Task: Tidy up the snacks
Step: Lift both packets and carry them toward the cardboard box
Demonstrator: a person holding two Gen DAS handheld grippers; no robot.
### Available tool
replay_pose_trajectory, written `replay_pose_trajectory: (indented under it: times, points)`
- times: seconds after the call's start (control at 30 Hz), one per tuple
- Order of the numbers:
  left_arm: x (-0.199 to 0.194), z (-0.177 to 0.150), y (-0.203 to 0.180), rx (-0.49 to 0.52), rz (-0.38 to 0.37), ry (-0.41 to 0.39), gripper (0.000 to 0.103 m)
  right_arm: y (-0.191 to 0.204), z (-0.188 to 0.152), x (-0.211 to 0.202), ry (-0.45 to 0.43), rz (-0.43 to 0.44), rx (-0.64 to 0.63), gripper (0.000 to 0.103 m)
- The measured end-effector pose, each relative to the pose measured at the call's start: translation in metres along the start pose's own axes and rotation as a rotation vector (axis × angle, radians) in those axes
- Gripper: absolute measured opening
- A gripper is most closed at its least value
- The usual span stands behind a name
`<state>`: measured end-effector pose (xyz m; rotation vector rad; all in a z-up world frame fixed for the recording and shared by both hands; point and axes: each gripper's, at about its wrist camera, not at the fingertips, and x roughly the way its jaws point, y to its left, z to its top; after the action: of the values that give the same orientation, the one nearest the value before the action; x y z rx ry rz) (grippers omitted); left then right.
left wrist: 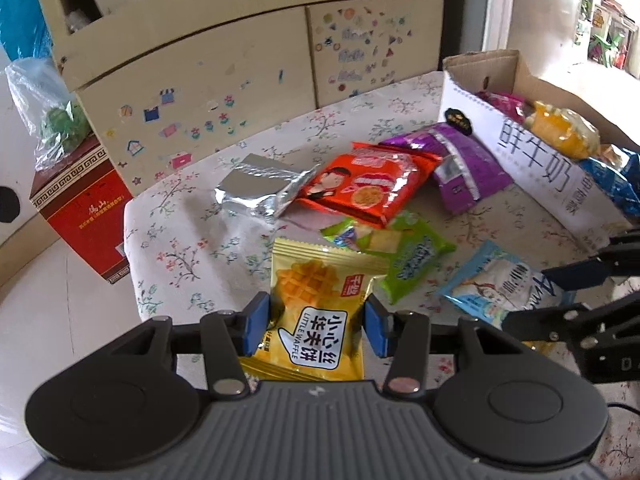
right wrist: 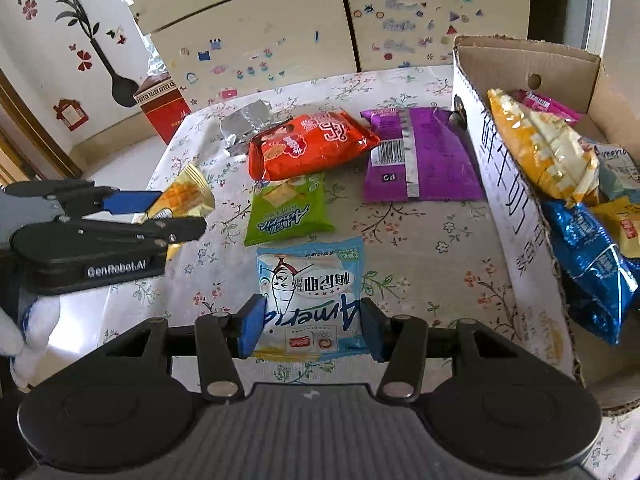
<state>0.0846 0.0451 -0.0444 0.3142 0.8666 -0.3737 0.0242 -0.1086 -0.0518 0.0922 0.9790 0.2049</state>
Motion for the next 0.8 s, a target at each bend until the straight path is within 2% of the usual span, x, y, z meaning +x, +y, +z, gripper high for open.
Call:
replay_pose_trajectory:
  times: [0.43,0.8]
  points:
    - [-0.015,0.025,-0.012,-0.037,0.011,-0.076,0.049,-0.006,0.013,-0.020,-0.078,-0.017,-0.010,0.057]
    - [-0.024,0.047,-0.033,-0.038,-0.009,-0.127,0.049,-0.019,0.021,-0.039,-0.141,-0.037,0.015,0.057]
